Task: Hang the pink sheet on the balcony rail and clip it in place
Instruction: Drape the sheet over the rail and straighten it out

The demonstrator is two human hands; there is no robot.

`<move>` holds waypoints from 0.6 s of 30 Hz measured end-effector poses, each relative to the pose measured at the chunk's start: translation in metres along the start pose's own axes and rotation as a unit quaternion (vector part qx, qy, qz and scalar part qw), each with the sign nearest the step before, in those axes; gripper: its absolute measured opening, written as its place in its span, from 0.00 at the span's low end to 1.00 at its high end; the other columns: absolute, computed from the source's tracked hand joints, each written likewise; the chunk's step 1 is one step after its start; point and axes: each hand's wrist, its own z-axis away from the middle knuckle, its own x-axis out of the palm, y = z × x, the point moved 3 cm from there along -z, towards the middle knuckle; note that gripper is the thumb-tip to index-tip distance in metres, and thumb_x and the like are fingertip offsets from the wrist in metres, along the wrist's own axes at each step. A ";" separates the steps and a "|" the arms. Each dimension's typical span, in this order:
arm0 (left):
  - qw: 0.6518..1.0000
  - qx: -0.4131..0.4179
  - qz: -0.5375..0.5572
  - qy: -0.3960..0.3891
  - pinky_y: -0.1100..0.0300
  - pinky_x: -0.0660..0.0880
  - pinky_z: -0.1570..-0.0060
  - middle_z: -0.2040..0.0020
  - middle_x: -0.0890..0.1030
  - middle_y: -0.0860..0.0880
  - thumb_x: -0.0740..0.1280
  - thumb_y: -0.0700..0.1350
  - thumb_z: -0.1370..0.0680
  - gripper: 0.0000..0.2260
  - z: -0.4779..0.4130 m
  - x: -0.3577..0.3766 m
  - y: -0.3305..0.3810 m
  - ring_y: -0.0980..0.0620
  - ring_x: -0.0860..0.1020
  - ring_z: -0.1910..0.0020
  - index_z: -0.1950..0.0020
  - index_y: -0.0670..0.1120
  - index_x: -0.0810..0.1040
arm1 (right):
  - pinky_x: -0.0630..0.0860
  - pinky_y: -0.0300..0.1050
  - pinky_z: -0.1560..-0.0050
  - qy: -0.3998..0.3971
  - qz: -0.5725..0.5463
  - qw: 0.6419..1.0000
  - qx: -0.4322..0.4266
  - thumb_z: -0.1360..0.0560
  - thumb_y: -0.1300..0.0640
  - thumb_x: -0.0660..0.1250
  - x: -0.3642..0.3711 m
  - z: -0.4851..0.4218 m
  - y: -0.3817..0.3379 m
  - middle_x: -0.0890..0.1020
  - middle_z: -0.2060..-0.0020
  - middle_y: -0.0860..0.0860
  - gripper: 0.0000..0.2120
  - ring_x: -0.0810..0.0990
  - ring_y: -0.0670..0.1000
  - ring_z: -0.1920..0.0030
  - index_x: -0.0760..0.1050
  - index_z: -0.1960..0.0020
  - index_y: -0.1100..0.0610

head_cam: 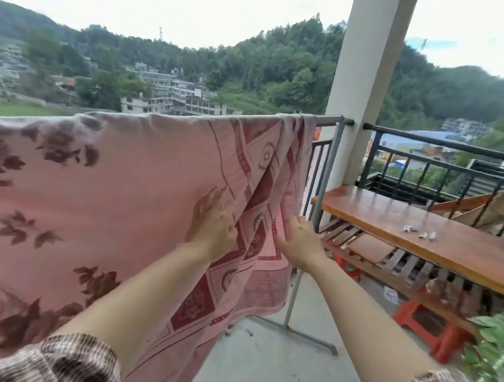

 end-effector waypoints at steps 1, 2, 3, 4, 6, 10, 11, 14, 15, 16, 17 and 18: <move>1.000 0.011 -0.003 0.000 0.52 0.41 0.25 0.21 0.51 0.48 0.58 0.42 0.23 0.25 -0.016 0.010 0.008 0.48 0.44 0.23 0.25 0.48 0.62 | 0.66 0.56 0.34 0.001 -0.007 1.000 0.007 0.23 0.47 0.60 -0.002 -0.016 0.013 0.69 0.34 0.54 0.25 0.65 0.56 0.32 0.64 0.29 0.55; 1.000 0.020 -0.006 0.004 0.51 0.42 0.25 0.21 0.51 0.49 0.59 0.42 0.23 0.24 -0.032 0.019 0.016 0.48 0.44 0.23 0.26 0.49 0.63 | 0.66 0.56 0.34 0.003 -0.020 1.000 0.013 0.23 0.46 0.60 -0.003 -0.032 0.025 0.69 0.34 0.54 0.25 0.65 0.56 0.32 0.64 0.30 0.56; 1.000 0.025 -0.010 0.007 0.49 0.42 0.25 0.21 0.52 0.50 0.59 0.43 0.23 0.23 -0.048 0.027 0.024 0.48 0.44 0.23 0.27 0.50 0.65 | 0.66 0.56 0.34 0.006 -0.038 0.999 0.017 0.23 0.46 0.60 -0.005 -0.050 0.037 0.69 0.34 0.54 0.25 0.65 0.56 0.32 0.65 0.30 0.56; 0.999 0.028 -0.016 0.012 0.47 0.41 0.25 0.21 0.53 0.50 0.59 0.43 0.23 0.23 -0.064 0.034 0.032 0.48 0.44 0.23 0.28 0.51 0.66 | 0.66 0.56 0.33 0.009 -0.058 0.998 0.019 0.23 0.46 0.61 -0.008 -0.068 0.049 0.69 0.34 0.54 0.25 0.65 0.56 0.32 0.66 0.30 0.56; 0.998 0.048 -0.036 0.033 0.45 0.39 0.26 0.22 0.54 0.50 0.60 0.44 0.22 0.20 -0.098 0.043 0.049 0.48 0.44 0.23 0.30 0.52 0.68 | 0.66 0.56 0.33 0.017 -0.091 0.996 0.014 0.23 0.45 0.61 -0.016 -0.108 0.071 0.70 0.34 0.54 0.25 0.66 0.56 0.32 0.66 0.30 0.56; 0.986 0.067 -0.093 0.124 0.44 0.37 0.28 0.23 0.57 0.48 0.61 0.42 0.24 0.21 -0.170 0.050 0.080 0.48 0.46 0.23 0.31 0.51 0.69 | 0.69 0.53 0.36 0.039 -0.166 0.985 -0.008 0.22 0.47 0.60 -0.035 -0.194 0.107 0.73 0.36 0.55 0.23 0.70 0.56 0.35 0.69 0.32 0.58; 0.981 0.060 -0.108 0.150 0.45 0.35 0.28 0.23 0.58 0.48 0.62 0.41 0.25 0.22 -0.187 0.050 0.087 0.47 0.46 0.23 0.31 0.50 0.69 | 0.70 0.52 0.37 0.046 -0.194 0.980 -0.017 0.22 0.48 0.60 -0.042 -0.214 0.114 0.74 0.36 0.55 0.23 0.71 0.56 0.35 0.69 0.31 0.58; 0.970 0.016 -0.138 0.198 0.48 0.35 0.27 0.24 0.59 0.47 0.64 0.41 0.26 0.24 -0.234 0.050 0.106 0.46 0.48 0.23 0.30 0.50 0.68 | 0.68 0.50 0.35 0.043 -0.291 0.955 -0.049 0.20 0.49 0.59 -0.059 -0.270 0.128 0.71 0.32 0.54 0.25 0.71 0.54 0.33 0.62 0.26 0.58; 0.967 -0.003 -0.147 0.209 0.48 0.36 0.27 0.24 0.59 0.47 0.64 0.41 0.26 0.24 -0.247 0.050 0.111 0.45 0.49 0.23 0.30 0.50 0.67 | 0.67 0.51 0.33 0.037 -0.323 0.944 -0.058 0.20 0.49 0.59 -0.065 -0.287 0.131 0.69 0.30 0.54 0.27 0.69 0.54 0.32 0.59 0.25 0.58; 0.964 -0.024 -0.153 0.216 0.49 0.37 0.27 0.24 0.60 0.46 0.63 0.43 0.25 0.24 -0.259 0.050 0.115 0.45 0.50 0.23 0.29 0.50 0.66 | 0.66 0.52 0.31 0.030 -0.355 0.932 -0.065 0.20 0.49 0.59 -0.071 -0.302 0.132 0.67 0.29 0.54 0.29 0.68 0.54 0.30 0.56 0.24 0.57; 0.961 -0.049 -0.156 0.222 0.49 0.38 0.27 0.25 0.61 0.46 0.63 0.44 0.25 0.24 -0.270 0.051 0.118 0.45 0.52 0.24 0.28 0.50 0.65 | 0.66 0.54 0.30 0.020 -0.388 0.919 -0.074 0.21 0.48 0.60 -0.076 -0.316 0.131 0.66 0.28 0.54 0.31 0.67 0.55 0.30 0.54 0.23 0.57; 0.958 -0.075 -0.159 0.224 0.49 0.40 0.26 0.25 0.61 0.46 0.62 0.45 0.24 0.24 -0.281 0.051 0.121 0.45 0.53 0.24 0.28 0.50 0.64 | 0.66 0.55 0.31 0.009 -0.421 0.904 -0.081 0.21 0.46 0.61 -0.081 -0.328 0.130 0.66 0.28 0.54 0.33 0.67 0.55 0.30 0.53 0.23 0.57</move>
